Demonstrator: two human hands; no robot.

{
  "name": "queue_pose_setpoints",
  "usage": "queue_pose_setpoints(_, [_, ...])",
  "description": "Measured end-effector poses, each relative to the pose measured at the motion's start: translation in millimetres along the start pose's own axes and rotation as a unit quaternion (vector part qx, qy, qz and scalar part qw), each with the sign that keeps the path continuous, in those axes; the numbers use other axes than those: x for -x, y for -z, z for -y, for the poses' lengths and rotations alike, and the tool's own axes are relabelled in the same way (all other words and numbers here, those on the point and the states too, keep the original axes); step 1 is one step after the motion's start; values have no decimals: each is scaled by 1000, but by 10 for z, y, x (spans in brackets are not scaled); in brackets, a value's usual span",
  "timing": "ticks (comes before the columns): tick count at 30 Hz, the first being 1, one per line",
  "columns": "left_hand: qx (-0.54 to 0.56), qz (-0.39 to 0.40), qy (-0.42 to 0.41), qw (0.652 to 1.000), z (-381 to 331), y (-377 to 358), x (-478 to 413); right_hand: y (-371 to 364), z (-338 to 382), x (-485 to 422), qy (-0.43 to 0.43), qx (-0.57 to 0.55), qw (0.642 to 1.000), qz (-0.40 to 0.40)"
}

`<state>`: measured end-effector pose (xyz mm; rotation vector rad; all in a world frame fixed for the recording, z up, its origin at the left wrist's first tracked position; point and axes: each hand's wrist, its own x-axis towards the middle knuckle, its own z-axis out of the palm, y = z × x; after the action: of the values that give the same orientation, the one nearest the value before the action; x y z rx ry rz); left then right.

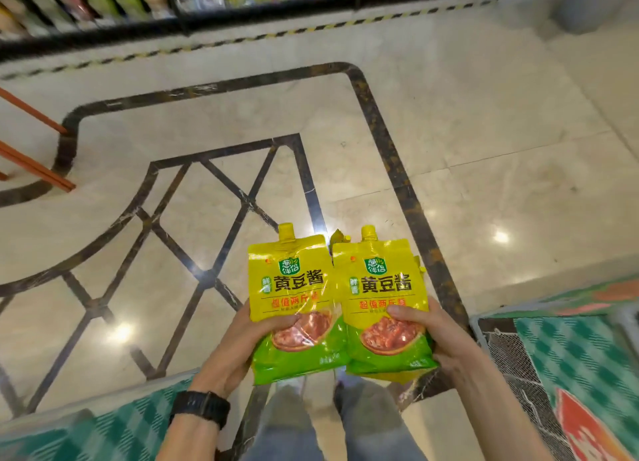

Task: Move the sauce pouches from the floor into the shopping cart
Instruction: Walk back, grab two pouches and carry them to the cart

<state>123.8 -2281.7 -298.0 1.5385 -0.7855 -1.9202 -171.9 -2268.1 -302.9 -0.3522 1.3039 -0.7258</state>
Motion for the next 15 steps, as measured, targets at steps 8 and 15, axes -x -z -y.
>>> queue_pose_setpoints(8, [-13, 132, -24, 991, -481, 125, 493, -493, -118, 1013, 100, -97, 990, 2])
queue_pose_setpoints(15, [-56, 223, -25, 973, -610, -139, 715, -456, -383, 1609, 164, -168, 972, -34])
